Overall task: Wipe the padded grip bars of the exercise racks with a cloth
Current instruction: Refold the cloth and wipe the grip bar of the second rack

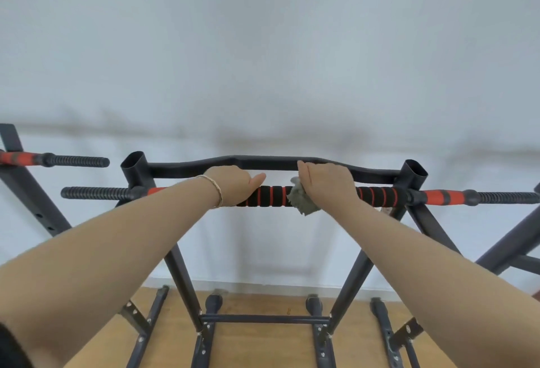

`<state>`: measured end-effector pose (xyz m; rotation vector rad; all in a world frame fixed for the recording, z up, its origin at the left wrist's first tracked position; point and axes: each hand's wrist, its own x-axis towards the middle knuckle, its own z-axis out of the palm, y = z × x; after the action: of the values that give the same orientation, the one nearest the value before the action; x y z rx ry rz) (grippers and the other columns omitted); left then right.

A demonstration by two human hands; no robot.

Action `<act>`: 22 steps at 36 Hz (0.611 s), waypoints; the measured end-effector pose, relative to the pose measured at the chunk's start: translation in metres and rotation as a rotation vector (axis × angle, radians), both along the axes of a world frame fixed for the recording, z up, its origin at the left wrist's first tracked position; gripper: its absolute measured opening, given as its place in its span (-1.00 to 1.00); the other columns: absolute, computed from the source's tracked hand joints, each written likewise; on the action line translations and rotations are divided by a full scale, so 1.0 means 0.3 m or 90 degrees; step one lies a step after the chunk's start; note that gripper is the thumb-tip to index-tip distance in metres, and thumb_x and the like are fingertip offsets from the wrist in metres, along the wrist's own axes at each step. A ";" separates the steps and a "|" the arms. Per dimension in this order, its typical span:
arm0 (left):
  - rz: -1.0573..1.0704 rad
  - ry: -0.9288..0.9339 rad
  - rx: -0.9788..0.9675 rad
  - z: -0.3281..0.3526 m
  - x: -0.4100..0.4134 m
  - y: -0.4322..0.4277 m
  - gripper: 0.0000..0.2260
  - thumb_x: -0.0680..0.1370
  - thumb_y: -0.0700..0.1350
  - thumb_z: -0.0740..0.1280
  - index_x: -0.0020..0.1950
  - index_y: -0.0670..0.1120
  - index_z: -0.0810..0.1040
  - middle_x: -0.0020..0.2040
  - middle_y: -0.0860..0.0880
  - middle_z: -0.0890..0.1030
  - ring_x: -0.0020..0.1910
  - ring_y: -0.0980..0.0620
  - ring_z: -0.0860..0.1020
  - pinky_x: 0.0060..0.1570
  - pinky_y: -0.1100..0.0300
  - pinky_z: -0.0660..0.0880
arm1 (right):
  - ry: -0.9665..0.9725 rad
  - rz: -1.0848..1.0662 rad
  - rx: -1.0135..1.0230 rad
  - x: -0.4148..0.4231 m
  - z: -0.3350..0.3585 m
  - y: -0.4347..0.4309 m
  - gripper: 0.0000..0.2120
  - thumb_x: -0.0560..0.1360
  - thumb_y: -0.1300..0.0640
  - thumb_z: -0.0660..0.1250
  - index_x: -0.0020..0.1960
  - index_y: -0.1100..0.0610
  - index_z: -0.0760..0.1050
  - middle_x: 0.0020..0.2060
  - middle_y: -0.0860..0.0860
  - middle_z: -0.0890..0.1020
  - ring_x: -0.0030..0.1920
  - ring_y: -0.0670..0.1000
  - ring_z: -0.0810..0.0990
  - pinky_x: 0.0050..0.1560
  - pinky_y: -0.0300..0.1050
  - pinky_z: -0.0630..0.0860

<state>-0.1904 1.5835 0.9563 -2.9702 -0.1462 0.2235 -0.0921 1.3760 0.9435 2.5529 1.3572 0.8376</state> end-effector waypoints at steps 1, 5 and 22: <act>0.059 0.043 -0.075 0.017 -0.004 -0.002 -0.77 0.64 0.02 0.09 0.18 -0.10 0.34 -0.30 -0.01 0.61 -0.36 -0.05 0.57 -0.34 0.11 0.50 | -0.056 0.039 0.034 -0.020 -0.017 -0.011 -0.72 0.25 0.21 0.59 -0.14 0.23 0.56 -0.49 0.01 0.44 -0.56 0.04 0.40 -0.58 -0.23 0.28; 0.205 0.078 -0.353 0.014 0.010 -0.008 -0.45 0.60 0.17 -0.09 -0.15 -0.17 0.53 -0.44 -0.06 0.64 -0.50 -0.03 0.59 -0.28 0.16 0.50 | -0.030 0.060 0.063 -0.061 -0.063 -0.001 -0.72 0.25 0.14 0.60 -0.18 0.16 0.52 -0.45 -0.01 0.44 -0.54 0.03 0.43 -0.58 -0.22 0.34; -0.053 -0.137 0.070 -0.071 -0.068 -0.003 -0.92 0.58 -0.08 0.19 0.04 -0.03 0.33 -0.36 0.05 0.39 -0.36 -0.04 0.45 -0.44 0.15 0.36 | 0.510 -0.127 -0.143 0.040 0.043 0.130 -0.74 0.61 0.15 0.02 -0.21 0.13 0.35 -0.21 0.06 0.52 -0.20 0.10 0.51 -0.30 -0.08 0.33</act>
<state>-0.2110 1.5826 0.9351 -2.8747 -0.0568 -0.1115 -0.0801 1.4151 0.9565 2.8652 1.2002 -0.4118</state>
